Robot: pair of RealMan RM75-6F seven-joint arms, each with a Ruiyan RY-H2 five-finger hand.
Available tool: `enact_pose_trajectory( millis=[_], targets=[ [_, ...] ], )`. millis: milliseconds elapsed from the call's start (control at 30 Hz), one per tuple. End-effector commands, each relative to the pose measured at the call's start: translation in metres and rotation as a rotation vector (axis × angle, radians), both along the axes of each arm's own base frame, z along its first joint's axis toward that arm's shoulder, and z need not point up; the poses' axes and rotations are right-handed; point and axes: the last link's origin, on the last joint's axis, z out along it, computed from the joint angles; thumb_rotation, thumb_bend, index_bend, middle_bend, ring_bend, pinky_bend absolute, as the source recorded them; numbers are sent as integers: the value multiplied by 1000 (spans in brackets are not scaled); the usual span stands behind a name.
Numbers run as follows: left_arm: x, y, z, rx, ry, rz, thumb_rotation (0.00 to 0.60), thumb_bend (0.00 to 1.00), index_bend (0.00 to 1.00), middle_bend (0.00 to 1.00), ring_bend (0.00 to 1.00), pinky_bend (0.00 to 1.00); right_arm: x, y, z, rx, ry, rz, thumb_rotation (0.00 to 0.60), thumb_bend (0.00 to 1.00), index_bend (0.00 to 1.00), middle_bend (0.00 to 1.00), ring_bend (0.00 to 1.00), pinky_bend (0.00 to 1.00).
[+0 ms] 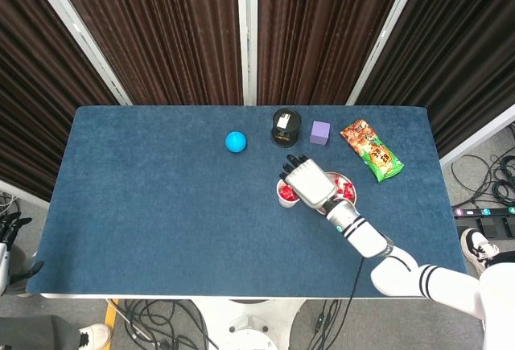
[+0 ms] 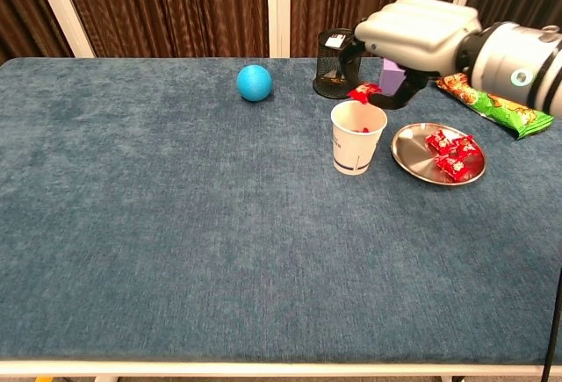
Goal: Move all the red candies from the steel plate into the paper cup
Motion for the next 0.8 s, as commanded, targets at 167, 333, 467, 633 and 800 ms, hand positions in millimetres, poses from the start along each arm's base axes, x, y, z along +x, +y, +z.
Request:
enact_pose_trajectory(
  millis=[167,333,467,633,800],
  targets=[
    [-1,-2,-1,3,-2,3,600,0,287,249,141,210,-2,-1,-3,2,27,-13,600,236,390,327,160,360],
    [0,-2,-1,3,-3,-5,600,0,288,248,141,210,-8,-5,13,-48,-5,-40,600,156,370,320,159,358],
    [1,-1,-2,2,-9,-10,600,0,287,248,141,210,-34,-8,37,-107,-9,-127,600,33,368,349,166,359],
    [3,2,-6,-7,-17,-21,600,0,287,248,141,210,-71,-7,45,-118,80,-222,600,44,390,375,173,359],
    [3,2,-4,-2,-15,-21,600,0,287,249,141,210,-94,-5,31,-87,143,-283,600,106,393,375,173,359]
  ],
)
